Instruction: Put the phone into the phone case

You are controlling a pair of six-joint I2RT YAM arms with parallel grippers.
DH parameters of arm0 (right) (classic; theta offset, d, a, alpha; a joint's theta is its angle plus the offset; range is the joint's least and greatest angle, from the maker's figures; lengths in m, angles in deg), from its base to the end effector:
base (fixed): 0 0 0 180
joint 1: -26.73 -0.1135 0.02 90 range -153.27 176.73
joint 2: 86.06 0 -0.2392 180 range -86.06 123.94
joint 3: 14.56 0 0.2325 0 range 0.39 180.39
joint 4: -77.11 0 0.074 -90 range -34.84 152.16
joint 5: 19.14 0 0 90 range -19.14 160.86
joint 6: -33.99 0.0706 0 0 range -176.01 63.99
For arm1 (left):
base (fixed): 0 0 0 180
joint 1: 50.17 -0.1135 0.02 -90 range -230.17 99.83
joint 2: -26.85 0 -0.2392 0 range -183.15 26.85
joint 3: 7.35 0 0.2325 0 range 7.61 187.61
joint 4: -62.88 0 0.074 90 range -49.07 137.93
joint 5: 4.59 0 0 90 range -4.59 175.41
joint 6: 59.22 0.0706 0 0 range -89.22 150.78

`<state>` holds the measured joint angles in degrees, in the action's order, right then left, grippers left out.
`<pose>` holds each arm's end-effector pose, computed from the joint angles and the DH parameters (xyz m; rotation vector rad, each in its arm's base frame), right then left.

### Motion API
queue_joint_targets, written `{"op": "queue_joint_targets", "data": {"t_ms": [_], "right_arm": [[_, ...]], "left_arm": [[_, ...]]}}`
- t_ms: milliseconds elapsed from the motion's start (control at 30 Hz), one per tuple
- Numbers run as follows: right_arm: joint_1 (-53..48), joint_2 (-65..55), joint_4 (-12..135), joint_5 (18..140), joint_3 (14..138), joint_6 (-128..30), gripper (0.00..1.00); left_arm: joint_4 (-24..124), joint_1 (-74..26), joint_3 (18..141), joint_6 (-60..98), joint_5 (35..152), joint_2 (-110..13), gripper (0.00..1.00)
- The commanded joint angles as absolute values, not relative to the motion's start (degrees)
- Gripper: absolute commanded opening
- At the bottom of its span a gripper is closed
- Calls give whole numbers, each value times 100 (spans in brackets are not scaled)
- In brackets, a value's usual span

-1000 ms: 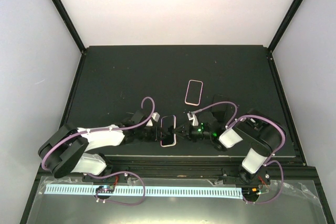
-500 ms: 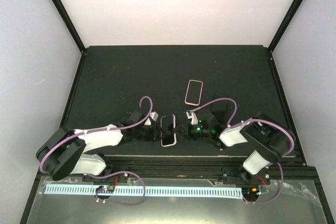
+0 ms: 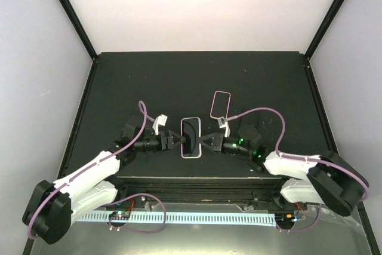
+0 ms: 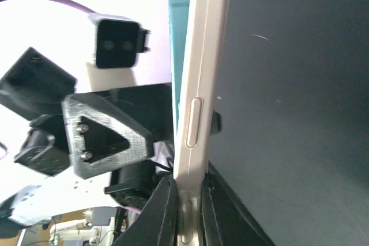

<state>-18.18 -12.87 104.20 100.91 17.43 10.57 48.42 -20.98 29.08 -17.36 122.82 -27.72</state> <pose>0.1569 0.2063 0.1564 -0.0381 2.2163 1.7261 0.1640 -0.1408 0.1659 0.0428 2.3881 -1.4241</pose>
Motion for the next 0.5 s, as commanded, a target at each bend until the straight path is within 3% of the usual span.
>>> {"op": "queue_joint_targets", "data": {"t_ms": [0,133,300,467], "right_arm": [[-1842,-2000,11037,10028,1733,991,8],[-1840,-2232,11019,10108,1785,1070,9],[-1837,-2233,11250,10173,1753,1236,9],[-1842,-2247,10943,10197,1803,1100,14]], "left_arm": [[5605,-2169,2841,-2288,13005,-2477,69],[6849,-2161,2611,-3001,13432,-2450,60],[7735,-2165,2399,-3511,13644,-2570,34],[8154,-2161,2324,-3618,13787,-2575,16]]}}
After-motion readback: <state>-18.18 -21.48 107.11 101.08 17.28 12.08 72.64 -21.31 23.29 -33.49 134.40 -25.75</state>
